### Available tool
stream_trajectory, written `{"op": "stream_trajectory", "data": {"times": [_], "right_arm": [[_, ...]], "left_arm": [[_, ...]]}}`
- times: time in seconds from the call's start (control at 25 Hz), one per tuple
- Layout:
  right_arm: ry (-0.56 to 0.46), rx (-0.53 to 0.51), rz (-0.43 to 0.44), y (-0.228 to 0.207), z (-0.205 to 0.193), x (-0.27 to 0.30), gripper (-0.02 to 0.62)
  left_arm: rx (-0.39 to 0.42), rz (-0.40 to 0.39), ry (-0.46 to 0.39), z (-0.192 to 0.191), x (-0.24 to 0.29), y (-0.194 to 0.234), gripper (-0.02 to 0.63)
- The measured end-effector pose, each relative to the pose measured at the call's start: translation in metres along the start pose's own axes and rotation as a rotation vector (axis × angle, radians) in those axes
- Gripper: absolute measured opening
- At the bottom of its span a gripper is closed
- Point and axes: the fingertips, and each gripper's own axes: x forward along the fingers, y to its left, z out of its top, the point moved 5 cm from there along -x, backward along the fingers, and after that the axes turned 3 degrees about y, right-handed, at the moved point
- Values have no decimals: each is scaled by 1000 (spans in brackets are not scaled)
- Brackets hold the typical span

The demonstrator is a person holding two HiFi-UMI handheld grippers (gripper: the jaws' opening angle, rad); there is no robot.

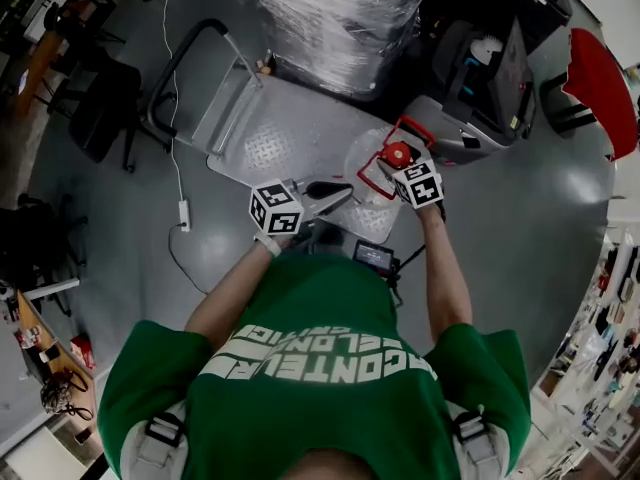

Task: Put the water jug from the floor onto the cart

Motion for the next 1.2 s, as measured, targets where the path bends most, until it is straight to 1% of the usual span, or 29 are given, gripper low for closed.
{"op": "stream_trajectory", "data": {"times": [0.12, 0.32, 0.68, 0.88, 1.0, 1.2], "right_arm": [[41, 1, 6, 3, -1, 11, 304], [94, 8, 19, 10, -10, 34, 304], [191, 20, 51, 16, -16, 71, 304], [243, 7, 67, 22, -17, 91, 304], [292, 18, 75, 21, -24, 107, 304], [325, -12, 84, 24, -24, 132, 302]], "left_arm": [[-3, 14, -19, 2, -6, 5, 11], [-34, 22, -20, -3, -14, 14, 11], [-69, 41, -27, 0, -25, 35, 11], [-90, 56, -34, 5, -37, 49, 11], [-101, 59, -36, 9, -42, 61, 11], [-126, 65, -38, 12, -49, 77, 11]]}}
